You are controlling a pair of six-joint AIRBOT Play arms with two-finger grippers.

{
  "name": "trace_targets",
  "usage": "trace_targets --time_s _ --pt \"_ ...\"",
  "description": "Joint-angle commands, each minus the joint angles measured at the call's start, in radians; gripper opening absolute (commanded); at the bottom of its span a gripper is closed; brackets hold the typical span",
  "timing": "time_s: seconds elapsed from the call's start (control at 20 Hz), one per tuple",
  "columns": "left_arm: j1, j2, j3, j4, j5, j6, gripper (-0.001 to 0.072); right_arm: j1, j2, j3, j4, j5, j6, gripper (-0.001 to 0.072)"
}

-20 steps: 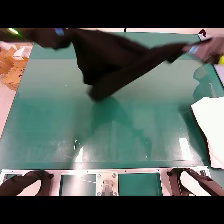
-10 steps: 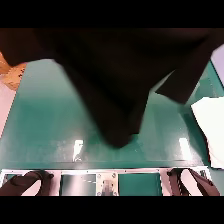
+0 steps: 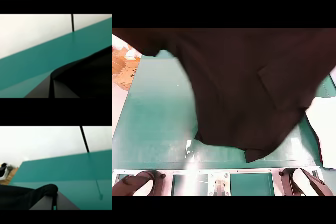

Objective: Fold the shirts.

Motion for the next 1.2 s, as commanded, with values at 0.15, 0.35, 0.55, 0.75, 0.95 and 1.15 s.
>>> trace_targets --time_s 0.15,0.35,0.55,0.75,0.95,1.15 --pt "0.000 -0.354 -0.177 -0.436 0.230 0.090 0.0028 0.061 -0.186 -0.347 -0.001 -0.172 -0.135 0.0015" --pt "0.000 -0.612 -0.177 -0.709 0.200 0.147 0.0028 0.060 -0.372 -0.420 -0.004 -0.221 -0.188 0.0015" --pt "-0.015 -0.744 -0.177 -0.777 0.122 0.145 0.0029 0.060 -0.530 -0.426 -0.035 -0.218 -0.188 0.0015" --pt "-0.009 -0.750 -0.138 -0.802 0.014 0.130 0.0701 0.058 -0.579 -0.423 -0.035 -0.218 -0.204 0.0015" --pt "0.073 -0.742 0.004 -0.685 -0.361 -0.061 0.0701 0.052 -0.579 -0.400 -0.069 -0.218 -0.206 0.0015" --pt "0.073 -0.735 -0.010 -0.419 -0.720 -0.321 0.0702 0.043 -0.579 -0.397 -0.087 -0.256 -0.212 0.0015"
